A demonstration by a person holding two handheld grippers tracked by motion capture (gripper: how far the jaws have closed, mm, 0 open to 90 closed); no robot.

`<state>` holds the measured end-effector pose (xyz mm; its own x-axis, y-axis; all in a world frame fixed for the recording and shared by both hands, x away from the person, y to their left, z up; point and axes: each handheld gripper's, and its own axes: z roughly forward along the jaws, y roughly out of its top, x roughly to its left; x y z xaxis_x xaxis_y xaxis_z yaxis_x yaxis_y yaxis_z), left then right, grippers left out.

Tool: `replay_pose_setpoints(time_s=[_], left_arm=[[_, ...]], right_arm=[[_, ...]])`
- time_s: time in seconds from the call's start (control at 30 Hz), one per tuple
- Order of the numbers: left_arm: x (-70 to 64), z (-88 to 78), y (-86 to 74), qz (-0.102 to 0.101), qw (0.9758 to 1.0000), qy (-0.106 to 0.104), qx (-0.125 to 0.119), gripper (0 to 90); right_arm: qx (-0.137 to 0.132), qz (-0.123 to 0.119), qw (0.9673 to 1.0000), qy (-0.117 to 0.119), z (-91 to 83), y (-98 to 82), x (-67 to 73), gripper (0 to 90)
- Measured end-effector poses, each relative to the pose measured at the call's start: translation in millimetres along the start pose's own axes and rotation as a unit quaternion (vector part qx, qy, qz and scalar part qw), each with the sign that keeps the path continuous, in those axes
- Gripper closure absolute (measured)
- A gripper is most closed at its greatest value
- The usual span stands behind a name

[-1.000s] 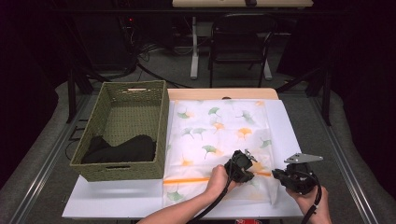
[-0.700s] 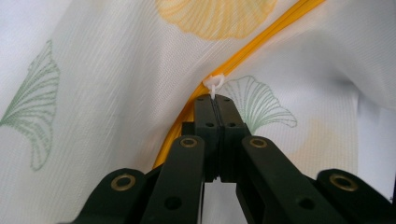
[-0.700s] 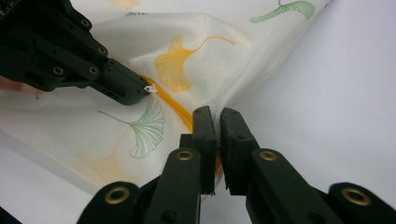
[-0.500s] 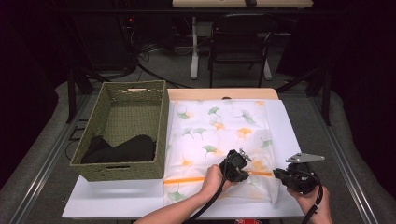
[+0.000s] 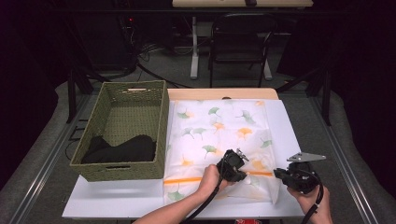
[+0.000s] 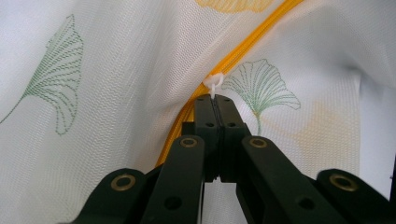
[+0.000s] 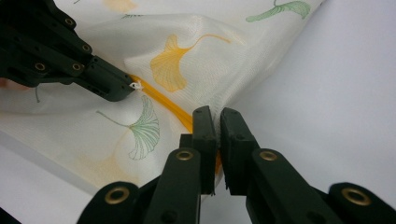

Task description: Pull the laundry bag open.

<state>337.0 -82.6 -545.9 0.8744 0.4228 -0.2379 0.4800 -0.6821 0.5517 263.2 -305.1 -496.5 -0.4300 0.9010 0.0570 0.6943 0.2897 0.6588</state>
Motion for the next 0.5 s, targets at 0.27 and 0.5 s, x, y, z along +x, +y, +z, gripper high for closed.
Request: replay_pose_setpoints(time_s=[0.27, 0.5], left_arm=[[-0.1, -1.4, -0.2, 0.001, 0.9999, 0.012, 0.003, 90.0], [3.9, -4.7, -3.1, -0.006, 0.9999, 0.014, 0.002, 90.0]], right_arm=[[-0.004, 0.002, 1.0, 0.002, -0.9, 1.1, 0.1, 85.6], [-0.005, 0.002, 1.0, 0.001, -1.4, 1.1, -0.3, 85.6]])
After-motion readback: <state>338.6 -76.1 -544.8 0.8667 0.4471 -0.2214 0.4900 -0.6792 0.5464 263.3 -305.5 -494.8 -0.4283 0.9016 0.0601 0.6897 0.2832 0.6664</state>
